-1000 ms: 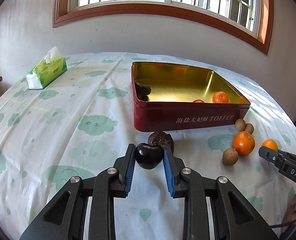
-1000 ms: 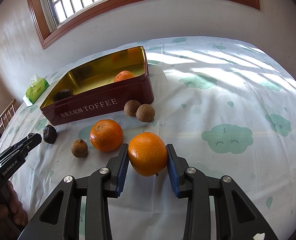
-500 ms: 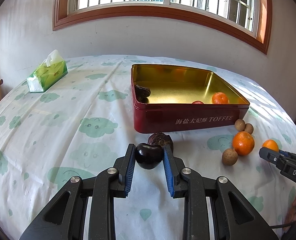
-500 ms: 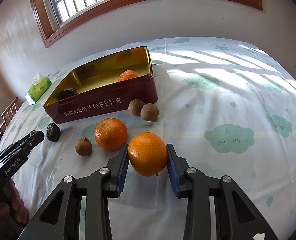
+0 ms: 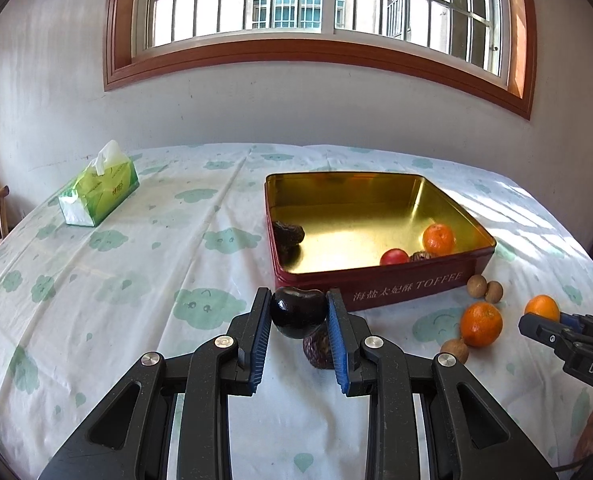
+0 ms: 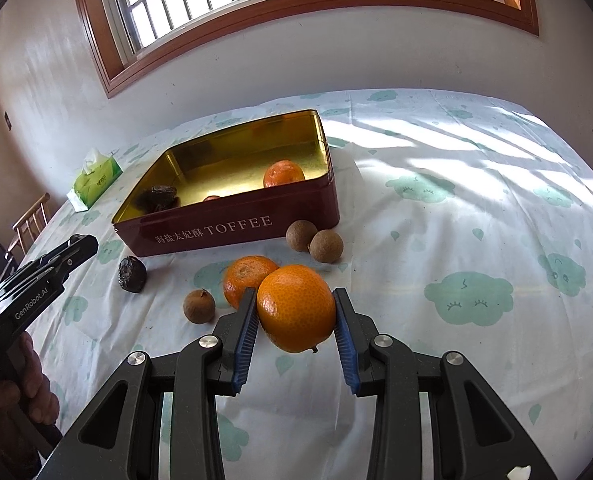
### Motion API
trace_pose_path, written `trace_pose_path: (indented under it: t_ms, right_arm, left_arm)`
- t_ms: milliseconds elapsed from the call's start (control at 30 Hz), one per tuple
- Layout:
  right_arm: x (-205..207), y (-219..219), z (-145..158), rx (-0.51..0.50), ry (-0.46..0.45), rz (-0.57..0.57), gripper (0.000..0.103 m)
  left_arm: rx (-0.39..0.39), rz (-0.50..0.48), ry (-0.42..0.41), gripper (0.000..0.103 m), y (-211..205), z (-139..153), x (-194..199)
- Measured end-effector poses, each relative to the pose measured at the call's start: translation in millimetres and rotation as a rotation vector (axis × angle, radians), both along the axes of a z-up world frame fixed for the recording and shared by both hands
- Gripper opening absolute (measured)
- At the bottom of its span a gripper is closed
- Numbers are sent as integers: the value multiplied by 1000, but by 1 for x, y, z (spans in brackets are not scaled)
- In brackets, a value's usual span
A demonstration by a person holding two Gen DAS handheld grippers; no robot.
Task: Organize fruits
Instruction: 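Carry the orange and plum into the tin and open both tools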
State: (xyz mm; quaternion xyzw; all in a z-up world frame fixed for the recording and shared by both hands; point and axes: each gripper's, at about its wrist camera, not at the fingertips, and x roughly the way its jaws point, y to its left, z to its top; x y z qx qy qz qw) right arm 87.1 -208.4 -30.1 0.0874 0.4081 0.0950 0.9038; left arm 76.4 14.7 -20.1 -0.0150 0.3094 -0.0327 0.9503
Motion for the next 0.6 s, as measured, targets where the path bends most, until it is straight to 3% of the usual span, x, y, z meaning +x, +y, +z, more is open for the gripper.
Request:
trace_pose_path:
  t_ms: [333,600]
  right_arm:
    - [35,20,30,-2,-71,47,34]
    - [73,34,30,0,-81,74,34]
  left_arm:
    - [-22,-4,-26,29,0,24,38]
    - [-7,-18,2,29,-11,18,71]
